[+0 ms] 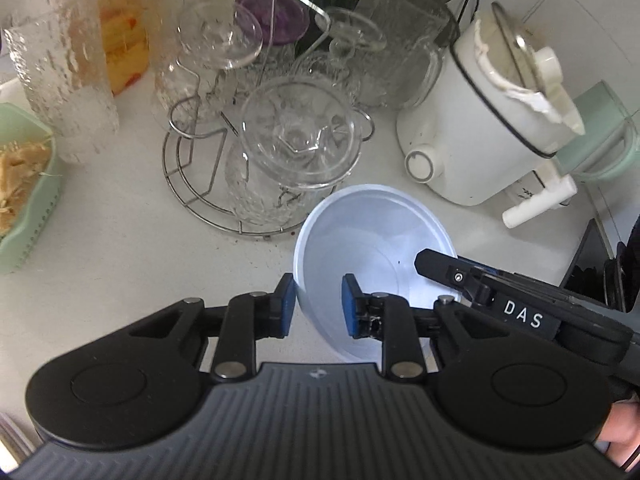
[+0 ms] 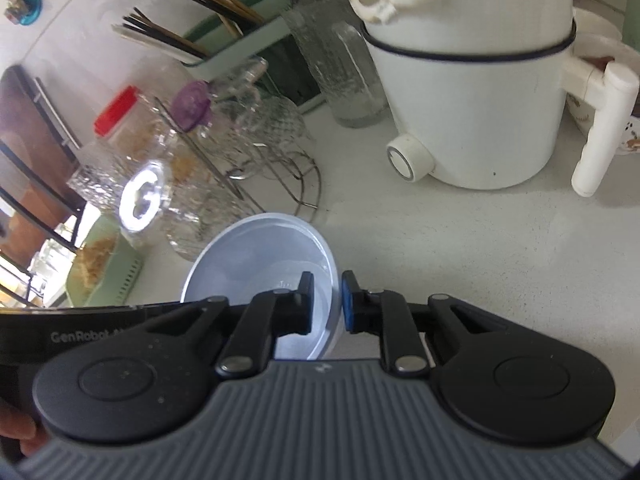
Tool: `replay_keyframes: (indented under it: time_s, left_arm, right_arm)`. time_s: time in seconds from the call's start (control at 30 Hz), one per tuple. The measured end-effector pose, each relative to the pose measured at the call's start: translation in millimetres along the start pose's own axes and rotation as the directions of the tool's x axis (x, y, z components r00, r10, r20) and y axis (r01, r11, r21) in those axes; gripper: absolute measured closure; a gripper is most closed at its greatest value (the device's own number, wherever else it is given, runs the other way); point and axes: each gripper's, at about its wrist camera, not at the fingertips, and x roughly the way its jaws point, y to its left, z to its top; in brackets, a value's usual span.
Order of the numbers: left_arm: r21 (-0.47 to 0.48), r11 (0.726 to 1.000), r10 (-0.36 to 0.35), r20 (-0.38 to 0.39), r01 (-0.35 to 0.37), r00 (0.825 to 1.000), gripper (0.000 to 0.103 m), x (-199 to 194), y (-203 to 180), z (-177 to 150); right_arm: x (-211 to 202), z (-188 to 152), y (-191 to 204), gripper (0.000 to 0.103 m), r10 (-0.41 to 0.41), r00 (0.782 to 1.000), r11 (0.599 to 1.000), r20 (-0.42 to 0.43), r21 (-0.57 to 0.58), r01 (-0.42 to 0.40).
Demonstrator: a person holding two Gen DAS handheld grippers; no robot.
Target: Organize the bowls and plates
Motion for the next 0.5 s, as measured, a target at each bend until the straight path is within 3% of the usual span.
replay_keyframes:
  time_s: [0.5]
  left_arm:
    - [0.030, 0.999, -0.030, 0.067, 0.028, 0.997, 0.074, -66, 4, -28]
  right_arm:
    - [-57, -18, 34, 0.085, 0.016, 0.997, 1.000, 0.076, 0.020, -0.018]
